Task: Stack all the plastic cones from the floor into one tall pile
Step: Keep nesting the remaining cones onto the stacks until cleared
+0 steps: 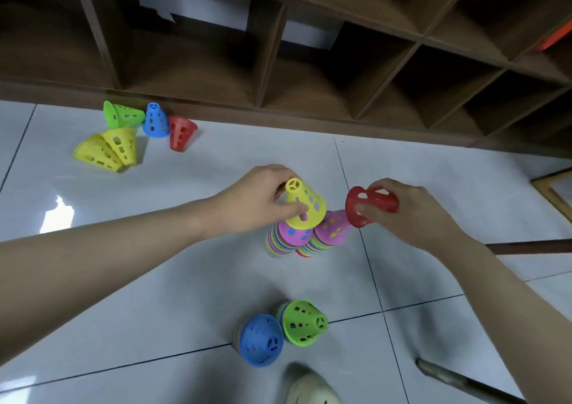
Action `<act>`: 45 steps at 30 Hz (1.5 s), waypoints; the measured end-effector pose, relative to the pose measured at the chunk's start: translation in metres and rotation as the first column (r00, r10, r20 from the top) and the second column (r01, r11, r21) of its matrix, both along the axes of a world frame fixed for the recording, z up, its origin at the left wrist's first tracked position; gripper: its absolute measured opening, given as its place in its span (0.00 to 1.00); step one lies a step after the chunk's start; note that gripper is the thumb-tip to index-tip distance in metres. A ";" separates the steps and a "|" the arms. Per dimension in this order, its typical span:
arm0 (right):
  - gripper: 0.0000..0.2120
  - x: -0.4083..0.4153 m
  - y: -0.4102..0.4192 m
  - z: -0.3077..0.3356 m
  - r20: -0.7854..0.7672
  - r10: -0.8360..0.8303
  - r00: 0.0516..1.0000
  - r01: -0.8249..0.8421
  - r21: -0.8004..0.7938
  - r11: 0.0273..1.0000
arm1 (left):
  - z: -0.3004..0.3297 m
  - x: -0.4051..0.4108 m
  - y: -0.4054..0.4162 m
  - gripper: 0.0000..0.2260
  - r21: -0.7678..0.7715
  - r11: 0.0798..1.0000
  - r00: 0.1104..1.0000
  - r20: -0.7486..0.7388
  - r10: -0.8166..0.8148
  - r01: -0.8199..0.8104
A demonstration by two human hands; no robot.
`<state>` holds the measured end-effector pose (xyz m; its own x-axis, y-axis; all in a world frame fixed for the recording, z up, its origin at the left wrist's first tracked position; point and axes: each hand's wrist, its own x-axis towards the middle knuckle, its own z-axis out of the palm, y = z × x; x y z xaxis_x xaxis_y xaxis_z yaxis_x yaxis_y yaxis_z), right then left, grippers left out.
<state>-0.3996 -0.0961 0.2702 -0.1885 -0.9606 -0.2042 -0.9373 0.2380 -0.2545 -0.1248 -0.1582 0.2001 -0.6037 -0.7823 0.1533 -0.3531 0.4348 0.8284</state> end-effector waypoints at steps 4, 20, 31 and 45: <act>0.16 -0.001 0.001 -0.019 0.028 0.046 0.999 -0.045 -0.038 0.998 | -0.018 -0.021 -0.002 0.15 -0.045 0.991 0.971 0.214 -0.110 0.122; 0.18 0.001 -0.007 -0.080 0.116 0.202 0.973 -0.207 0.038 0.978 | -0.054 -0.034 -0.002 0.16 0.028 0.992 0.956 0.267 -0.124 0.121; 0.22 0.025 -0.053 -0.051 0.130 0.292 0.947 -0.310 0.150 0.939 | -0.074 0.027 -0.031 0.31 0.196 0.980 0.932 0.360 -0.042 -0.031; 0.08 0.189 -0.180 -0.105 0.525 0.317 0.790 -0.394 0.038 0.918 | -0.139 0.233 -0.093 0.29 -0.317 0.721 0.463 0.595 0.657 -0.616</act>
